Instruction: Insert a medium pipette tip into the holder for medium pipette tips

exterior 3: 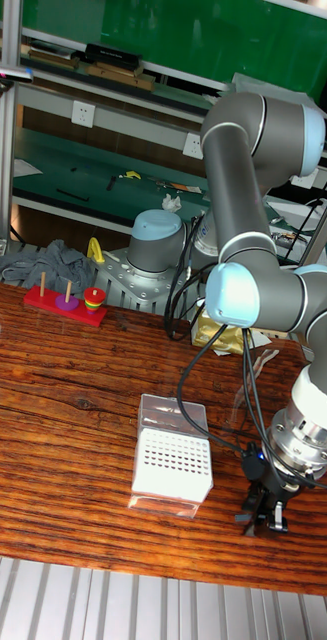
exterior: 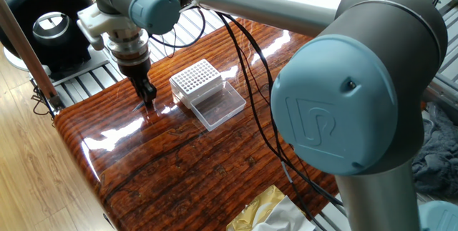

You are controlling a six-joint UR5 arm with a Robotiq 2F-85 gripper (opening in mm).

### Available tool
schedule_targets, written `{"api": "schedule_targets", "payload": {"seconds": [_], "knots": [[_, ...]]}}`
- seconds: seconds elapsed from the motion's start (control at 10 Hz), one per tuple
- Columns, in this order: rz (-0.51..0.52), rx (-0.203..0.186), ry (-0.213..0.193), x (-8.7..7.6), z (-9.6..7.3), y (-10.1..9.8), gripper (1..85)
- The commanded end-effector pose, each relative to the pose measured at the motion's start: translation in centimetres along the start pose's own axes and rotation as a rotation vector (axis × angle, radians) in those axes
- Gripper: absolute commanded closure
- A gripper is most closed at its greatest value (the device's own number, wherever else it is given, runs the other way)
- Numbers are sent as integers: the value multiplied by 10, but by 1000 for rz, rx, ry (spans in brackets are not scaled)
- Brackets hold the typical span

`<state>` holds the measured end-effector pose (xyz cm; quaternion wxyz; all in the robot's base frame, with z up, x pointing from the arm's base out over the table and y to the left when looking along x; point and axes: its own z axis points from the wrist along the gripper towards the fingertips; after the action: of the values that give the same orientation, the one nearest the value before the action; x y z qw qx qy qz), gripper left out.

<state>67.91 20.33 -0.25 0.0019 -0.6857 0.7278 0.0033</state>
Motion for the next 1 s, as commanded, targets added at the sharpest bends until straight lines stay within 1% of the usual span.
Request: {"api": "schedule_targets", "payload": {"seconds": [0.0, 0.3, 0.4, 0.5, 0.6, 0.9], "knots": [[10, 0, -11, -1, 0, 0, 453], [16, 2, -11, -1, -1, 0, 473], [24, 2, -10, -1, -3, 1, 490], [30, 1, 2, 3, -5, 2, 523], [29, 4, -3, 2, -4, 1, 533], [36, 6, -7, -1, -1, 1, 537]]}}
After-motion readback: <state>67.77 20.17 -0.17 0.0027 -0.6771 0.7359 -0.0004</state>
